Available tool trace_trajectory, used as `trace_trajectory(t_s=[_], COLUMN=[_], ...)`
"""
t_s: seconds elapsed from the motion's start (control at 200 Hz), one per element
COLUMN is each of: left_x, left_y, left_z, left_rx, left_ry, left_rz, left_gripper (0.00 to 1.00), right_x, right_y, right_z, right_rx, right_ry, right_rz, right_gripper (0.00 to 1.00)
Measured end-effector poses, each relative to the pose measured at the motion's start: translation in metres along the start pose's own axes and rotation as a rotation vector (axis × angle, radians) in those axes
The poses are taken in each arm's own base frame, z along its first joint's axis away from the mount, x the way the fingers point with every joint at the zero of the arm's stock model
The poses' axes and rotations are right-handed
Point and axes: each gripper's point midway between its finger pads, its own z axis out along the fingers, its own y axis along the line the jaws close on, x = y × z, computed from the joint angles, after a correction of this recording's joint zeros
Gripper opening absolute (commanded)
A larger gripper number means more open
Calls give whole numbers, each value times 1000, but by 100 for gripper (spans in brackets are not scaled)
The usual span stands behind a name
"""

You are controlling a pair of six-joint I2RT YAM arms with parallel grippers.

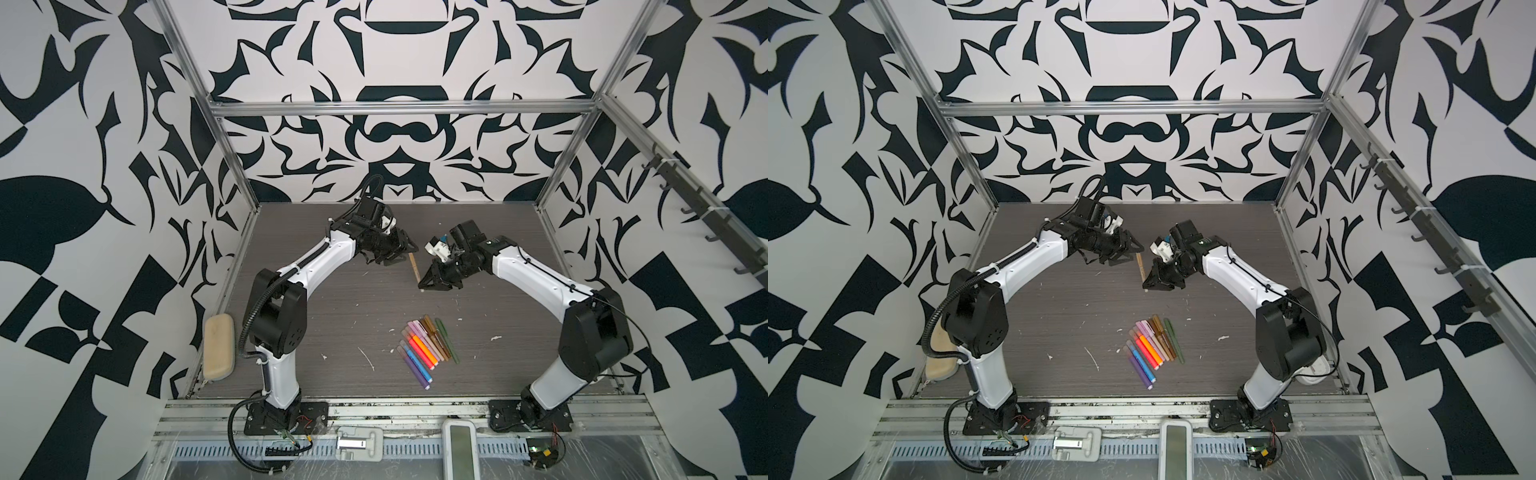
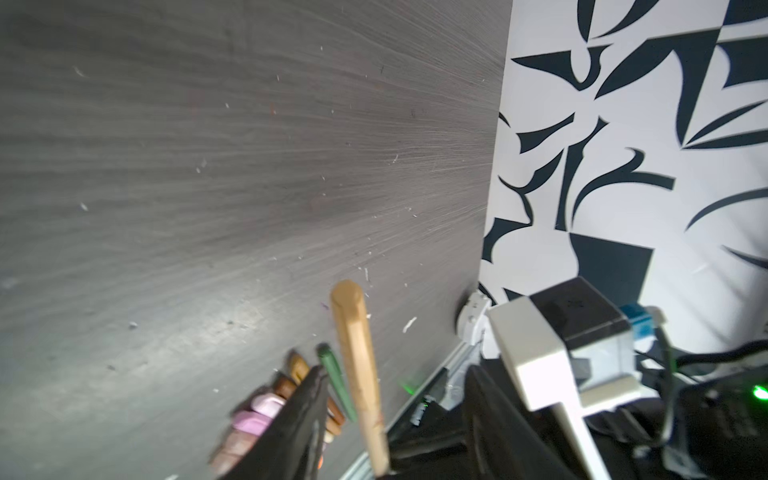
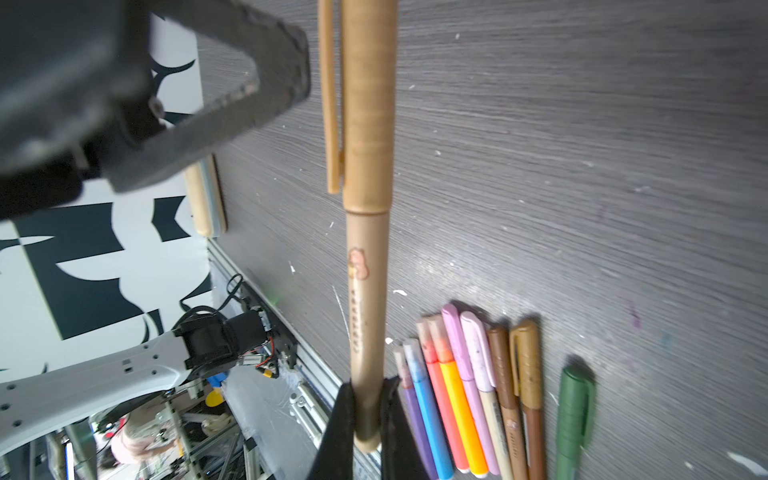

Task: Open the pen caps
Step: 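Bring the tan pen cap to the left gripper and grasp the cap, then pull the right gripper away from the left to uncap the tan pen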

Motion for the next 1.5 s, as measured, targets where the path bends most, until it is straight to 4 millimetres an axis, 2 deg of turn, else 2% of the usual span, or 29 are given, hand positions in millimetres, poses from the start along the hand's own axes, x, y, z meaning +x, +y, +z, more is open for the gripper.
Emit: trace_trajectory(t_s=[0.065, 0.21, 0.465, 0.68, 0.735, 0.845, 0.93, 0.975, 1.045, 1.095, 1.375, 1.5], left_x=[1, 3, 9, 5, 3, -1, -2, -2, -2, -3, -7, -7], left_y=[-1, 2, 31, 33, 34, 36, 29, 28, 28, 27, 28, 29], left_z=[0, 5, 24, 20, 19, 16, 16, 16, 16, 16, 14, 14], left_rx=[7, 10, -53, -65, -65, -66, -41, -41, -37, -32, -30, -32], left_ry=[9, 29, 86, 79, 74, 63, 67, 67, 69, 69, 58, 56], left_rz=[-4, -20, -81, -89, -95, -119, -119, -120, -124, -123, -115, -114], left_gripper=[43, 42, 39, 34, 30, 13, 0, 0, 0, 0, 0, 0], right_x=[-2, -6, -11, -10, -9, -9, -7, -7, -9, -10, -37, -42], right_y=[3, 7, 16, 19, 20, 20, 20, 20, 20, 21, 24, 20], right_z=[2, 4, 2, 2, 2, 2, 6, 6, 5, 5, 8, 14], right_rx=[-20, -45, -82, -98, -100, -100, -98, -98, -99, -99, -104, -104], right_ry=[6, 15, 10, 19, 20, 21, 30, 31, 29, 28, -5, 1], right_rz=[10, 24, 13, 12, 12, 12, 10, 11, 24, 37, 87, 107], right_gripper=[0, 0, 0, 0, 0, 0, 0, 1, 17, 22, 22, 23])
